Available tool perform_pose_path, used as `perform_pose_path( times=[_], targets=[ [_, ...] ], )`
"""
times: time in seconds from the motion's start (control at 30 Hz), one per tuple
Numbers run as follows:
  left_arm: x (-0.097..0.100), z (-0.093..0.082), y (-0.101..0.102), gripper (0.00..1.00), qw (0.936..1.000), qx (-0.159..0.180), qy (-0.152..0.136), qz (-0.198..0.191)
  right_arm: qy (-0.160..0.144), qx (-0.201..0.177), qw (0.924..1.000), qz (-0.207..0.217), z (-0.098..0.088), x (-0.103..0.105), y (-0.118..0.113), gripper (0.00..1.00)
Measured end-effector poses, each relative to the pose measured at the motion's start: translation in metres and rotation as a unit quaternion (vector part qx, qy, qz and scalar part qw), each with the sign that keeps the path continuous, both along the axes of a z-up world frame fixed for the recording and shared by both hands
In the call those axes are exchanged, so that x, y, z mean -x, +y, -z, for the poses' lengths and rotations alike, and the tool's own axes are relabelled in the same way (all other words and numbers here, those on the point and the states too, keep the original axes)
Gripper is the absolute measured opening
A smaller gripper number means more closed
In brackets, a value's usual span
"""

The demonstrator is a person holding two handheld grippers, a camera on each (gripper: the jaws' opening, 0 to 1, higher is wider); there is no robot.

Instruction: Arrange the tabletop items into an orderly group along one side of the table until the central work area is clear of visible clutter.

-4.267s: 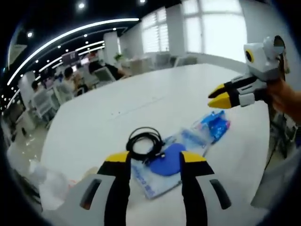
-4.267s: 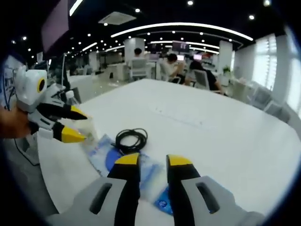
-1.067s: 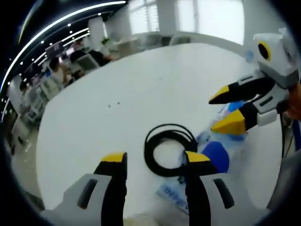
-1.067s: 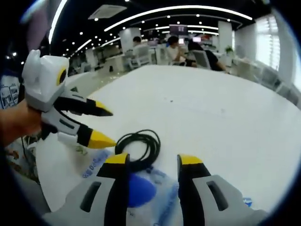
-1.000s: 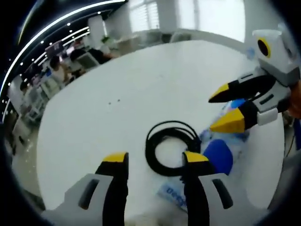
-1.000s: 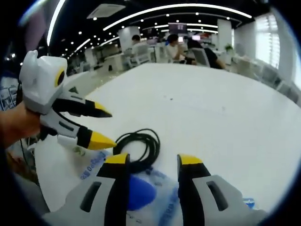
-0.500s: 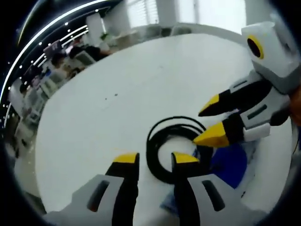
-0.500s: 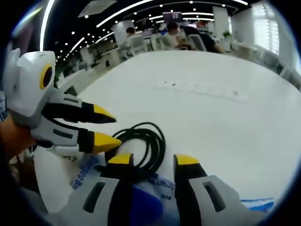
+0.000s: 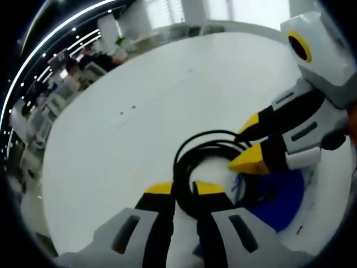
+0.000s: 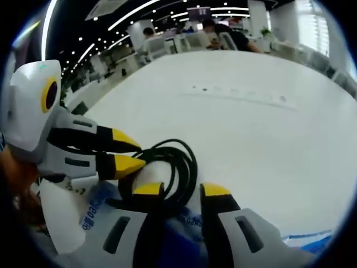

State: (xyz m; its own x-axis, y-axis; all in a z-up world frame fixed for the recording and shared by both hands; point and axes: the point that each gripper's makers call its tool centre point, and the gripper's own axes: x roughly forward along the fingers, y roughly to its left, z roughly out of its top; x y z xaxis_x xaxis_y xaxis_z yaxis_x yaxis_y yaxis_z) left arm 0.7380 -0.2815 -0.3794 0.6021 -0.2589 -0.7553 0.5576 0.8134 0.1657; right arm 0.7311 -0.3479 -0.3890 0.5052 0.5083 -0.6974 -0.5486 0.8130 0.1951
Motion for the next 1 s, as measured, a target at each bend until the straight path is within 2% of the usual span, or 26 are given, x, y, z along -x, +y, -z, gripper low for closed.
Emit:
perform_pose_path(
  times=[0.1, 0.13, 0.2, 0.57, 1.0],
  targets=[
    [-0.001, 0.002, -0.001, 0.04, 1.0000, -0.005, -0.001, 0.005, 0.003, -0.001, 1.0000, 0.004, 0.002, -0.001, 0.003, 0.22],
    [0.000, 0.002, -0.002, 0.00, 1.0000, -0.003, 0.000, 0.009, 0.003, 0.000, 1.0000, 0.008, 0.002, -0.002, 0.003, 0.21],
    [-0.002, 0.003, -0.002, 0.00, 0.9999, -0.010, -0.004, 0.012, 0.004, 0.006, 0.9999, 0.009, 0.004, -0.003, 0.002, 0.20],
    [-0.004, 0.007, -0.006, 0.00, 0.9999, -0.001, -0.002, 0.011, 0.007, 0.003, 0.9996, 0.028, 0.004, -0.007, -0.001, 0.12],
    [-0.003, 0.000, -0.003, 0.00, 0.9999, 0.009, -0.004, 0.004, 0.010, -0.052, 0.9979, 0.038, -0.016, -0.006, 0.007, 0.06]
  ],
)
